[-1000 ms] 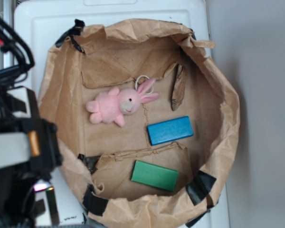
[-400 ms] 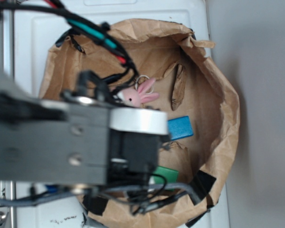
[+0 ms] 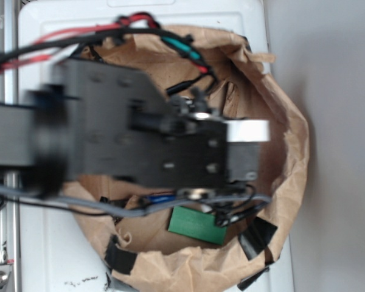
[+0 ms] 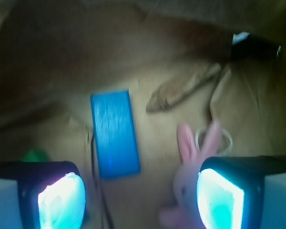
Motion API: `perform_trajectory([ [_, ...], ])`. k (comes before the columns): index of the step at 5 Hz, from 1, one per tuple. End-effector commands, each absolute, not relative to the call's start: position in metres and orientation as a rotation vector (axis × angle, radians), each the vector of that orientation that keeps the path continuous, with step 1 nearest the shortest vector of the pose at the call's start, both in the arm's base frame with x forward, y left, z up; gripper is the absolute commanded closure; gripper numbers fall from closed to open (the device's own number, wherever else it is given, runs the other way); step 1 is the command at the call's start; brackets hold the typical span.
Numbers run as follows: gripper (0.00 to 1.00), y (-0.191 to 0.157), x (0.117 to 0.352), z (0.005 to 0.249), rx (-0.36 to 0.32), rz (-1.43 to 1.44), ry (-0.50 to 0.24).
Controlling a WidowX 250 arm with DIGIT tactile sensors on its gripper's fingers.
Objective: Grab the blue block.
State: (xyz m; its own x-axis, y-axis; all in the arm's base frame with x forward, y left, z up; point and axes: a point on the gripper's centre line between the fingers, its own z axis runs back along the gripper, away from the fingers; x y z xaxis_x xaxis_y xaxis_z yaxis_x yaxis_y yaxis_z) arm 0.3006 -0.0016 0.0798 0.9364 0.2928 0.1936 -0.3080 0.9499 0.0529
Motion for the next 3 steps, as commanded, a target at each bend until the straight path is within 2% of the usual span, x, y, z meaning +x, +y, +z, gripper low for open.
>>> perform_trajectory([
  [1, 0.00, 0.008, 0.310, 0.096, 0.075, 0.334, -0.240],
  [2, 0.00, 0.008, 0.310, 0.096, 0.075, 0.334, -0.240],
  [3, 0.00, 0.013, 0.318, 0.070, 0.083, 0.327, -0.235],
])
